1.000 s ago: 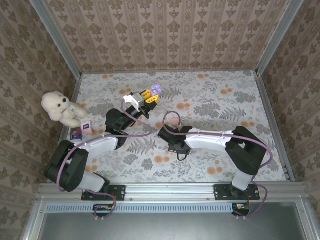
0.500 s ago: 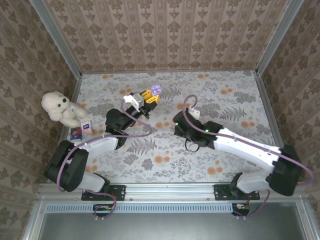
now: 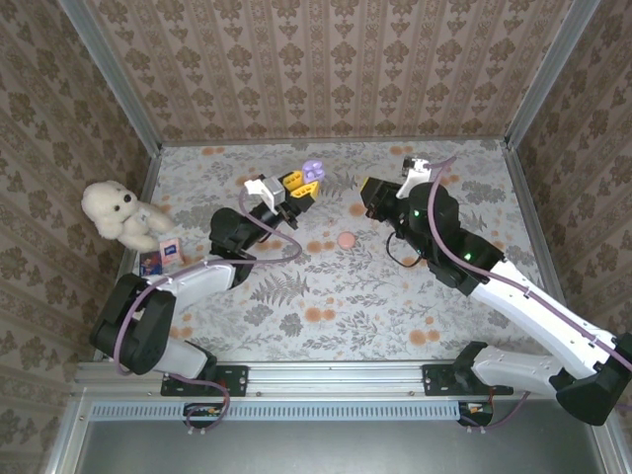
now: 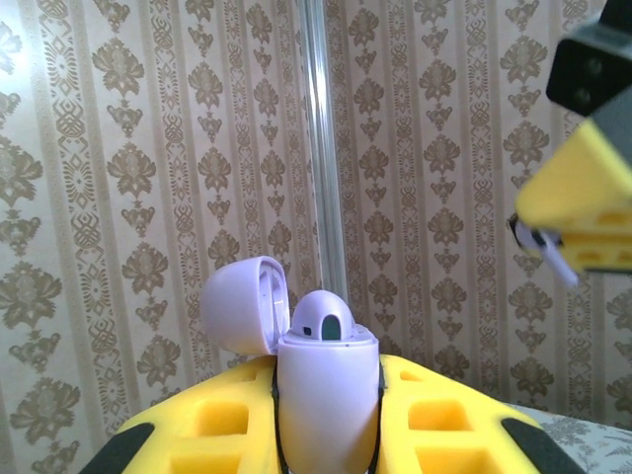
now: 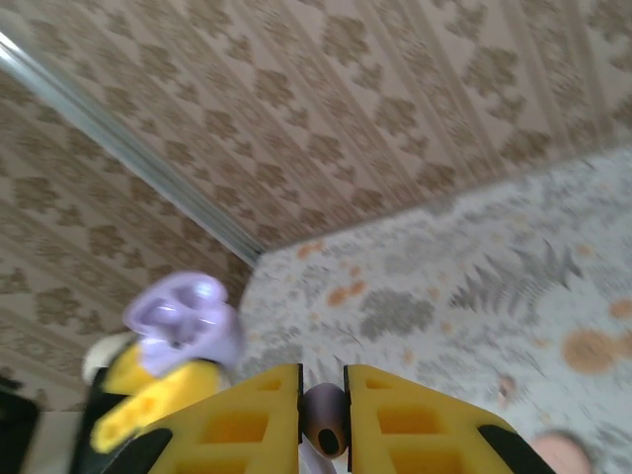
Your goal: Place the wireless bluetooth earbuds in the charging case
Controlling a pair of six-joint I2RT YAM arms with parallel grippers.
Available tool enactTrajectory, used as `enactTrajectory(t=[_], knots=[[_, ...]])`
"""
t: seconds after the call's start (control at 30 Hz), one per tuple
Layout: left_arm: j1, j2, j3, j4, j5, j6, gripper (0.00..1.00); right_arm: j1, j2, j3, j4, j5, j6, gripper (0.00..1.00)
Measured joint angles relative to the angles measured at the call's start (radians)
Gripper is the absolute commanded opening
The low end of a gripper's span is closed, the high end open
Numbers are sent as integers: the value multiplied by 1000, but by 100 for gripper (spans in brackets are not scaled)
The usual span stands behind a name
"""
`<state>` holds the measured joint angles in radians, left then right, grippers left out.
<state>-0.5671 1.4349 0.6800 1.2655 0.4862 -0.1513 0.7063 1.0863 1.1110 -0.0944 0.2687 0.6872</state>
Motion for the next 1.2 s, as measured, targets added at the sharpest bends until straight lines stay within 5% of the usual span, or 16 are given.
enactTrajectory(t=[0.47,1.2], knots=[[-45,49,105,0,88,-78,0,-25,48,6,267,-192,-90,18],[-62,52,127,0,106,-104,0,-40,100,7,332,-225,-81,17]])
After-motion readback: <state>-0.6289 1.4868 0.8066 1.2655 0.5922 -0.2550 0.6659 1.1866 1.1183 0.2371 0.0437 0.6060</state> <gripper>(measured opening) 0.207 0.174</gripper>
